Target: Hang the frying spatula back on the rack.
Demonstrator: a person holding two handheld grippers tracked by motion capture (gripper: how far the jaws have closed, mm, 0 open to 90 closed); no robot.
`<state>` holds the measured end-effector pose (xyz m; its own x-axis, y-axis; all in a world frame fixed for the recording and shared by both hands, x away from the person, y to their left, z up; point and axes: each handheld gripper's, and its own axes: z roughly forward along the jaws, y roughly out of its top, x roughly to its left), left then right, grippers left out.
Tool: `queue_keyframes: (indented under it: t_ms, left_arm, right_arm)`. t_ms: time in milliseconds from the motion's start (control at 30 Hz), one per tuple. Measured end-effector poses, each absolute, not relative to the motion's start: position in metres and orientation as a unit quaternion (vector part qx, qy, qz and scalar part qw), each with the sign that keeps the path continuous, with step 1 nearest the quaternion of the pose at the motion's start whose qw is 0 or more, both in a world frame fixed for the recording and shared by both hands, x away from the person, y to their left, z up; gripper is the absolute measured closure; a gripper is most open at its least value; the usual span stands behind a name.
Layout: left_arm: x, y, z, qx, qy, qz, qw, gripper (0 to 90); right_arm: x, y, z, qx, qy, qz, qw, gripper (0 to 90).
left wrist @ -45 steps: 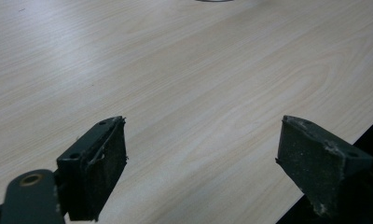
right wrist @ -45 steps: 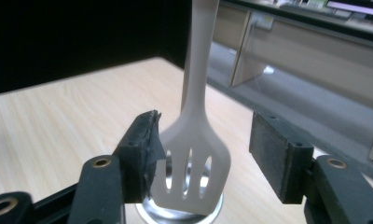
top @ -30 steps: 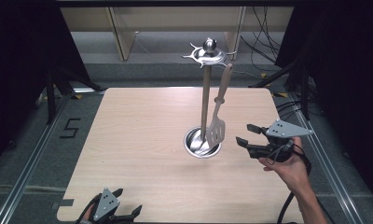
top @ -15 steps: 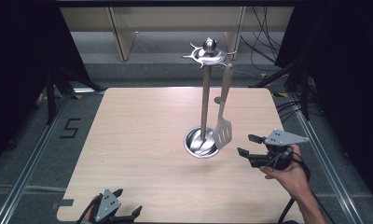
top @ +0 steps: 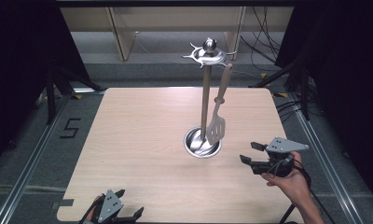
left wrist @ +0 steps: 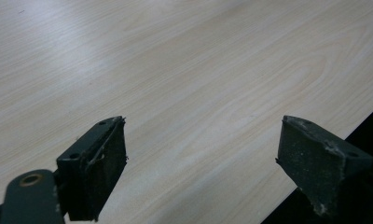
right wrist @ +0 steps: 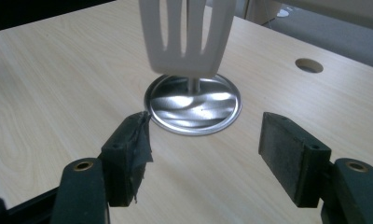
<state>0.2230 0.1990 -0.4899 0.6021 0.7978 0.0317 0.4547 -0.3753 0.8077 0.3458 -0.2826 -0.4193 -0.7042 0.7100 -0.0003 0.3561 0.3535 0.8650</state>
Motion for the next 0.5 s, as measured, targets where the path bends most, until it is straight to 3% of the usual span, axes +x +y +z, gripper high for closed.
queue_keyframes:
  t_ms: [167, 500]
  left_arm:
    - [0.223, 0.201, -0.491, 0.799, 0.393, 0.214, 0.401, 15.0]
    - [0.223, 0.202, -0.493, 0.798, 0.399, 0.208, 0.401, 15.0]
  right_arm:
    - [0.337, -0.286, -0.431, 0.346, 0.799, 0.460, 0.175, 33.4]
    - [0.327, -0.296, -0.451, 0.347, 0.799, 0.457, 0.183, 32.2]
